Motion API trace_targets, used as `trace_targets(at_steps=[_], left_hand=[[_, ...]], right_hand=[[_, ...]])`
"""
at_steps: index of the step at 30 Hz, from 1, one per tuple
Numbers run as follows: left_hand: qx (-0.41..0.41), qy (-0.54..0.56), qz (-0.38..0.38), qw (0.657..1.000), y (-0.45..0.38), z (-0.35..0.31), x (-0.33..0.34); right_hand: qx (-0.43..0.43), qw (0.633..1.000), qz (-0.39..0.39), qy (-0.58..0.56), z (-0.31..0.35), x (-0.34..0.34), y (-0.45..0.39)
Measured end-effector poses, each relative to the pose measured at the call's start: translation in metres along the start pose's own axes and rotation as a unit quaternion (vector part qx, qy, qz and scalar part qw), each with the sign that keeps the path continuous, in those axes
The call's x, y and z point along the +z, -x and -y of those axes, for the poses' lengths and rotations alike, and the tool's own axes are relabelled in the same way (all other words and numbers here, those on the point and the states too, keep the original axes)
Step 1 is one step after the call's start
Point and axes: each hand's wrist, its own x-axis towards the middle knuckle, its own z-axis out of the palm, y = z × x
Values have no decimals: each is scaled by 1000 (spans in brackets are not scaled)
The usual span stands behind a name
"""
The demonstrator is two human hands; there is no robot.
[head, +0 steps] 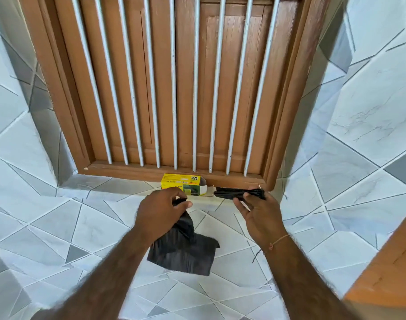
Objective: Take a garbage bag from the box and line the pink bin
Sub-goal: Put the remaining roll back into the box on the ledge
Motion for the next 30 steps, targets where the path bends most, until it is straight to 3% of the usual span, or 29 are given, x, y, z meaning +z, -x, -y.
trace_targets(at_steps=[6, 12, 18, 22, 27, 30], left_hand=[[83, -78, 58, 992, -58, 7, 31], [64, -156, 68, 983, -110, 18, 51], [48, -210, 101, 971, -137, 25, 63], [35, -196, 111, 974, -139, 31, 67], [48, -140, 110, 983, -141, 40, 63], [62, -90, 101, 989, -141, 43, 59]], right_hand=[[5, 1000, -23, -15, -20, 22, -56], [30, 999, -23, 10, -33, 34, -111], [19, 994, 0, 111, -42, 39, -133], [5, 989, -20, 146, -43, 31, -143], [39, 988, 13, 150, -55, 37, -137], [1, 981, 1, 193, -65, 46, -131]])
